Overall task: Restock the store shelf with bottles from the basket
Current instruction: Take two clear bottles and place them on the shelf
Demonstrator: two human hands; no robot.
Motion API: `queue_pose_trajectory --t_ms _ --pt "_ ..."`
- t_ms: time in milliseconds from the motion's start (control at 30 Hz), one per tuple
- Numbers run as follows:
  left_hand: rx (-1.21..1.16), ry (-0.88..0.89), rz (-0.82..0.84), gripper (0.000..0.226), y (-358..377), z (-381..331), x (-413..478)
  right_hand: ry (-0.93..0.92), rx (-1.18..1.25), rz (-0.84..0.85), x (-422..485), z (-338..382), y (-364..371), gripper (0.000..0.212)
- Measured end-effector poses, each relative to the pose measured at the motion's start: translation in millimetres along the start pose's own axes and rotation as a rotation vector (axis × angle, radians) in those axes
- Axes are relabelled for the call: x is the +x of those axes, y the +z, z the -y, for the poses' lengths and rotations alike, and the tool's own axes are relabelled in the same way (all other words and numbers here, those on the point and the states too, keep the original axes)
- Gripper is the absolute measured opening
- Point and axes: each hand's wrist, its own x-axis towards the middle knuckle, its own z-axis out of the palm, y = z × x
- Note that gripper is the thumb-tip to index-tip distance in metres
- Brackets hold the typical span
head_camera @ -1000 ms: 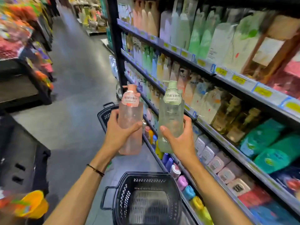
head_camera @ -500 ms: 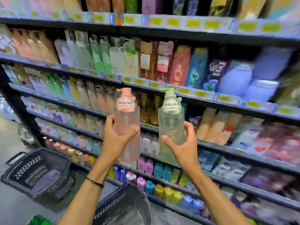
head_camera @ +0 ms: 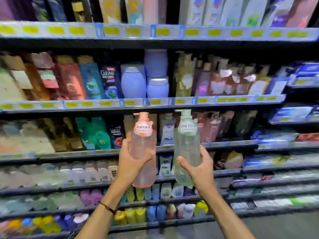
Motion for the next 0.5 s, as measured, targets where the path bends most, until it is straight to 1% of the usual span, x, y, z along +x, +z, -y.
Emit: queue_pose_trajectory --t_ms 133,200,267,400,500 --pt "-0.025 -0.056 0.057 0.072 105.9 -5.4 -4.1 0.04 -0.002 -0.006 25.1 -26.7 -94.4 0.05" --pt "-0.016 -0.07 0.079 0.07 155.2 -6.8 -9.1 0.069 -0.001 -0.001 39.1 -39.9 -137.7 0.045" --pt "-0.008 -0.094 0.099 0.073 199.4 -7.1 -14.1 0.093 0.004 -0.004 52.3 -52.4 -176.7 0.046" --pt "0.057 -0.139 0.149 0.056 265.9 0.6 -13.5 0.133 0.015 -0.029 77.4 -71.0 -236.2 0.057" --pt "0.076 -0.136 0.217 0.058 301.9 1.5 -5.2 0.157 0.016 -0.051 96.3 -84.7 -267.4 0.053"
